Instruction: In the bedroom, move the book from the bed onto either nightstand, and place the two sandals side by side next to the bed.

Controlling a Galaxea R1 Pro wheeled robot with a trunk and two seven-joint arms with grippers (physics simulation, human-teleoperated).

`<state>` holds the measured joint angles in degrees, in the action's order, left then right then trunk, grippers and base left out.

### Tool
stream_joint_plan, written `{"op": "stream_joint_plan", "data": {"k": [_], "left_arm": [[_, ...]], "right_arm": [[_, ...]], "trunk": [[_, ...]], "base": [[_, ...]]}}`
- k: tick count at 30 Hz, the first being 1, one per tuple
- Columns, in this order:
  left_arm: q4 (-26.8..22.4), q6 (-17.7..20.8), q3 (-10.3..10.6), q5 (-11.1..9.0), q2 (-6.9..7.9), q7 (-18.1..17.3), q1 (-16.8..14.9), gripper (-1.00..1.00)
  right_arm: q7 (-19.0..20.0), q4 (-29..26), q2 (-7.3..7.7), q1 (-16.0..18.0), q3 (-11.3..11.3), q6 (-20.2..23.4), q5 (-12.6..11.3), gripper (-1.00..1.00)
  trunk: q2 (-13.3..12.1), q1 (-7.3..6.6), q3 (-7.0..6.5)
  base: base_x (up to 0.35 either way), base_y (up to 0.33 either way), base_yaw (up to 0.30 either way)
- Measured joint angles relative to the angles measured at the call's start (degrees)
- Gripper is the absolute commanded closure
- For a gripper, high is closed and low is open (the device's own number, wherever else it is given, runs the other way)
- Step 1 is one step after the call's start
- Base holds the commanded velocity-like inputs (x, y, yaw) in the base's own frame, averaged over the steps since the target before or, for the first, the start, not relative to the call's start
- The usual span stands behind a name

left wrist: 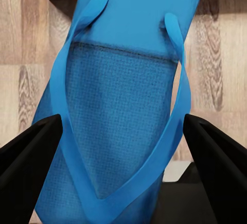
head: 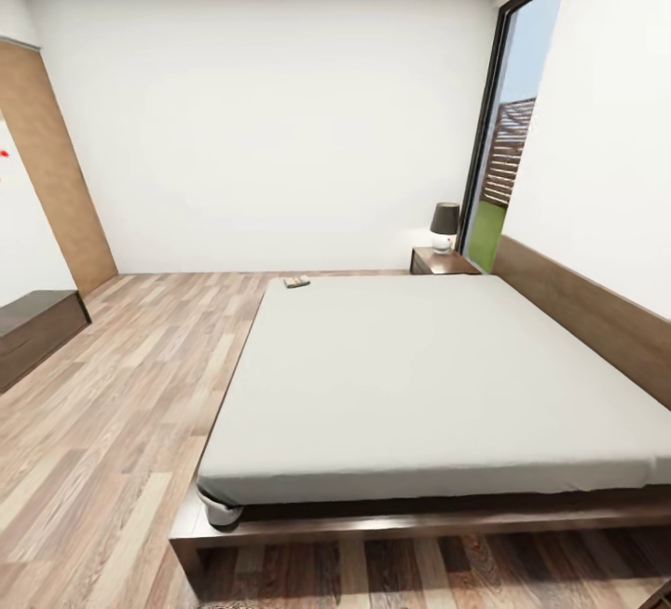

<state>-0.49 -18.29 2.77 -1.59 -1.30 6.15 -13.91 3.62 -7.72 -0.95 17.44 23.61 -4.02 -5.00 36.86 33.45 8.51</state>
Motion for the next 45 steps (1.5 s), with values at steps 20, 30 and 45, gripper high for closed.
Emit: {"op": "stream_joint_plan", "data": {"k": [20,30,45], "left_arm": [[-0.27,-3.07,0.95,0.27,-0.07,-1.18,-0.01,1.0],[-0.21,0.67,6.52,0.36,-0.4,-1.17,-0.13,1.0],[-1.08,13.36,6.8,-0.27,-0.59,-2.1,-1.14,1.0]], "right_arm": [[0.0,-0.11,0.67,-1.15,-0.09,-0.05,0.0,1.0],[-0.02,-0.29,0.84,-1.14,-0.16,-0.16,-0.12,1.0],[0.49,-0.29,0.55,-1.15,-0.25,-2.66,-0.24,1.0]], "trunk": [[0.0,0.0,0.0],[0.0,0.0,0.0],[0.0,0.0,0.0]], "base": [[0.0,0.0,0.093],[0.0,0.0,0.001],[0.0,0.0,0.0]]}}
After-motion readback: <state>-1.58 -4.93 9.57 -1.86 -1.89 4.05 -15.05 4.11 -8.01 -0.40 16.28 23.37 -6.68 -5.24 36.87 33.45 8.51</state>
